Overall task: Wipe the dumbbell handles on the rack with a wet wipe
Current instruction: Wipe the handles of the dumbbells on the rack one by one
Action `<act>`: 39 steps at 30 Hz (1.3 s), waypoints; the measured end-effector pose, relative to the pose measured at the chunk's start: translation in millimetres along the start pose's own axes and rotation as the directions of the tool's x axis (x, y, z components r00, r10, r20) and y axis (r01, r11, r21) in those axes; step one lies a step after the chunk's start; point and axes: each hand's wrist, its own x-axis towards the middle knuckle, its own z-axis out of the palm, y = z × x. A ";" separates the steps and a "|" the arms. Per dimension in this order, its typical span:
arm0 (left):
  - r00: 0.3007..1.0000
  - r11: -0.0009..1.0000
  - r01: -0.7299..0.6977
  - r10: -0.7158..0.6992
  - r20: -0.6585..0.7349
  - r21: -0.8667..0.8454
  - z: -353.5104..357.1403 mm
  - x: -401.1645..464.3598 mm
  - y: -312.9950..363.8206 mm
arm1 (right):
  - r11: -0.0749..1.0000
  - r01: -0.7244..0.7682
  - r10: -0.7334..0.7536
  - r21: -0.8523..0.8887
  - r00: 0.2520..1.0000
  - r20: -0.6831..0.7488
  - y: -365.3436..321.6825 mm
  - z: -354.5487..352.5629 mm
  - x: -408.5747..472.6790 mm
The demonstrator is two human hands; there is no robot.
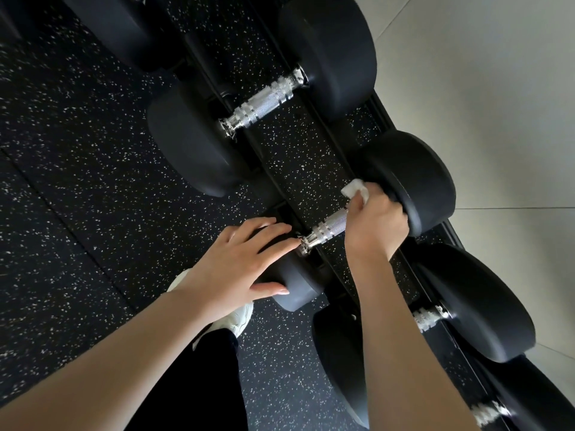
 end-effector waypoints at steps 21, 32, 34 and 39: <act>0.995 0.967 0.095 -0.093 -0.018 0.235 -109.9 36.4 -72.7 | 0.833 -0.101 -0.002 0.544 0.983 0.186 -79.1 -34.1 -19.3; 0.984 0.969 -0.135 0.107 0.144 0.207 -131.2 50.0 -154.9 | 0.472 -0.365 0.461 0.802 0.878 0.129 -183.4 -7.7 48.0; 0.974 0.967 -0.178 0.147 0.173 0.181 -132.6 52.7 -162.9 | 0.347 -0.402 0.580 0.848 0.802 0.144 -197.9 -5.2 54.3; 0.947 0.962 -0.249 0.217 0.236 0.116 -136.7 58.3 -179.7 | 0.111 -0.482 0.760 0.869 0.605 0.239 -217.8 0.0 67.2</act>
